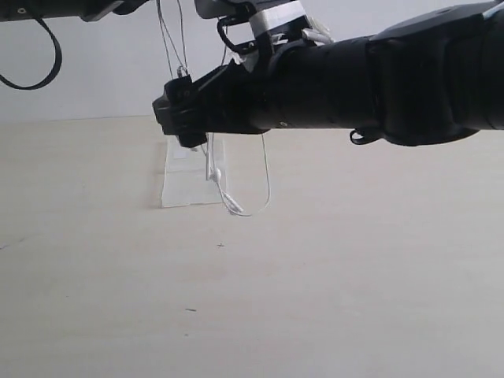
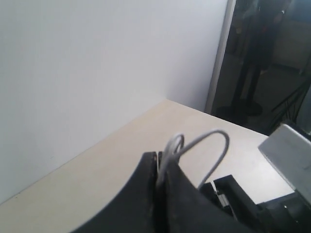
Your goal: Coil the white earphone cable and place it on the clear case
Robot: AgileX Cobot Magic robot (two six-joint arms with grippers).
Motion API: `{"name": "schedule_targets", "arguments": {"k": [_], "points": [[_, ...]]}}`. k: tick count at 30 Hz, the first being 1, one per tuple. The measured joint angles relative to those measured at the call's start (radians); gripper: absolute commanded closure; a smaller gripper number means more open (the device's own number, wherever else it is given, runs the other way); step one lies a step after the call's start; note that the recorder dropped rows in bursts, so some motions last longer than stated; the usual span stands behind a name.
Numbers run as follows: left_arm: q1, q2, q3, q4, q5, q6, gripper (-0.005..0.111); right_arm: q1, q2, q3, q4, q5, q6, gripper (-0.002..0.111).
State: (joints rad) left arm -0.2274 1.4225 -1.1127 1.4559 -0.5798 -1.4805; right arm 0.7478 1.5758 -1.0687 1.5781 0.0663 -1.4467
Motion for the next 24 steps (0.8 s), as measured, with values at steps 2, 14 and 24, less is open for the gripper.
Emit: {"name": "schedule_targets", "arguments": {"k": [2,14,24], "points": [[0.000,0.000,0.000,0.000,-0.004,-0.011,0.107,0.000,0.000,-0.009,0.000,0.000,0.000,0.032],[-0.021,0.000,0.000,-0.033,-0.036,-0.028,0.107,0.000,0.069,-0.068,0.000,0.026,0.004,0.047],[-0.023,0.000,0.000,-0.030,-0.014,-0.030,0.107,0.000,0.069,-0.070,0.000,0.028,0.006,0.108]]}}
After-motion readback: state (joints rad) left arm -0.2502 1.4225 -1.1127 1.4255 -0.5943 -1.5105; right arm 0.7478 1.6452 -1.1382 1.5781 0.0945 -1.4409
